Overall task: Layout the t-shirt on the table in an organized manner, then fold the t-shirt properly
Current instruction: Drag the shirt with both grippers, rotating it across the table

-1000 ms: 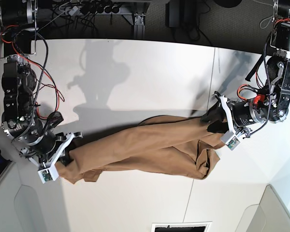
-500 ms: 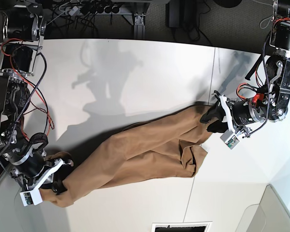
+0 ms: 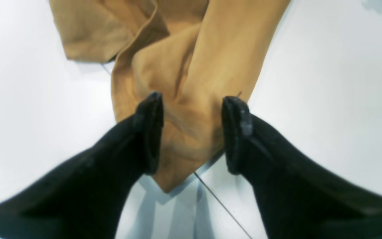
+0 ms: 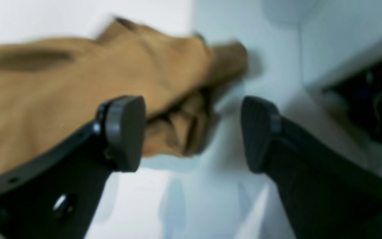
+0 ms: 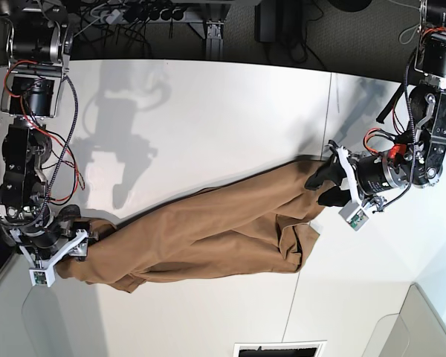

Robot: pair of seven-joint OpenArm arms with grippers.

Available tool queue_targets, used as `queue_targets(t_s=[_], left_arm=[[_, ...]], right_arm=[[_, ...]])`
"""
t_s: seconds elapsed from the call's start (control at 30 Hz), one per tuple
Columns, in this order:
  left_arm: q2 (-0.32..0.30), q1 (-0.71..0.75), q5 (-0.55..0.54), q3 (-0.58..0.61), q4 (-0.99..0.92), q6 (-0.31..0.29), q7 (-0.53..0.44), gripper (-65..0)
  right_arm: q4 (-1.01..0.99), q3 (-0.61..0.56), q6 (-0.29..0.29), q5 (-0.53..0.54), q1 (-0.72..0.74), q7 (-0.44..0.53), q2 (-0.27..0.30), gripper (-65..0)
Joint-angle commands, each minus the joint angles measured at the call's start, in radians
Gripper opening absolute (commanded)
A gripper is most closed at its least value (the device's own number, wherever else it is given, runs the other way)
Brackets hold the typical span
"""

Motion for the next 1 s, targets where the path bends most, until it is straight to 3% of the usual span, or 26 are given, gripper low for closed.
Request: queue_targets(t_s=[0.0, 0.3, 0.43, 0.5, 0.63, 0.67, 0.83, 0.9, 0.97], left_arm=[[-0.014, -0.019, -0.015, -0.01, 0.016, -0.009, -0.027, -32.9], [-0.011, -0.009, -0.011, -0.01, -0.006, -0.009, -0.035, -30.0], [0.028, -0.002, 0.014, -0.01, -0.067, -0.009, -0.048, -30.0], [0.058, -0.002, 0.031, -0.01, -0.102, -0.009, -0.064, -30.1], [0.1, -0.002, 0.062, -0.01, -0.127, -0.009, -0.113, -30.1], [0.104, -0.003, 0.076, -0.01, -0.127, -0.009, -0.13, -30.1], [0.105, -0.002, 0.137, -0.01, -0.127, -0.009, -0.15, -30.8], [0.105, -0.002, 0.161, -0.01, -0.127, -0.009, -0.131, -40.0], [0.103, -0.002, 0.162, -0.01, -0.127, -0.009, -0.088, -57.2]], right_arm=[[0.001, 0.005, -0.004, 0.005, 0.028, 0.021, 0.008, -20.5], [-0.14, -0.032, -0.003, 0.059, 0.022, 0.074, 0.005, -20.5], [-0.218, -0.107, -0.003, 0.06, 0.022, 0.086, 0.005, -21.1], [-0.245, -0.148, -0.003, 0.059, 0.021, 0.086, 0.004, -29.8], [-0.25, -0.179, -0.003, 0.017, 0.016, 0.11, 0.005, -61.7], [-0.25, -0.179, -0.003, 0.002, 0.016, 0.125, 0.006, -65.0], [-0.25, -0.178, -0.003, -0.072, 0.013, 0.157, 0.006, -65.0], [-0.25, -0.174, -0.004, -0.112, 0.013, 0.192, 0.007, -65.0], [-0.25, -0.162, -0.005, -0.143, 0.014, 0.225, 0.013, -65.0]])
